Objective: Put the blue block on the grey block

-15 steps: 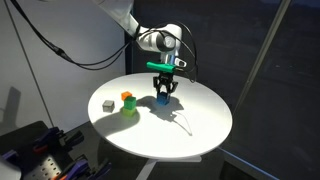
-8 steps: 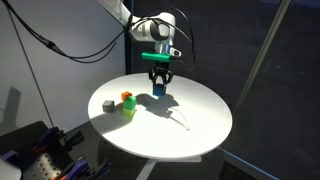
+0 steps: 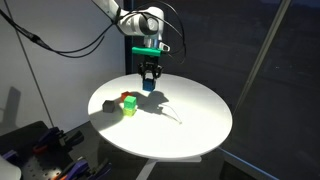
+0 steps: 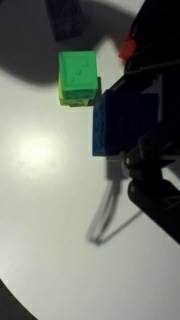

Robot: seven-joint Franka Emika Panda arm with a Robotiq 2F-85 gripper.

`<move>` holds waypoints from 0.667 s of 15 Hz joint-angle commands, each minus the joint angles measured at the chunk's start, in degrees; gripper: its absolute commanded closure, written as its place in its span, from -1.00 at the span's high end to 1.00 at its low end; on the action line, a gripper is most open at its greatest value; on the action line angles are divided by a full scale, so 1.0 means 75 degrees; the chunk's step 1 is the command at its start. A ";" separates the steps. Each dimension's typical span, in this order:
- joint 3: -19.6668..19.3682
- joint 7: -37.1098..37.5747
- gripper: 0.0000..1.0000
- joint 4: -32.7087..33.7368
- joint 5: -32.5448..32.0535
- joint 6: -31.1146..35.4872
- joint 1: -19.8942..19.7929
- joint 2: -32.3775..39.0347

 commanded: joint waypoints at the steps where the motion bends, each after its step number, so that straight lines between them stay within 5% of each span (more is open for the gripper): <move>1: 0.0146 -0.0302 -0.39 -0.0692 -0.0222 0.0188 0.0104 -0.0610; 10: 0.0364 -0.0473 -0.39 -0.1871 -0.0183 0.0797 0.0330 -0.1425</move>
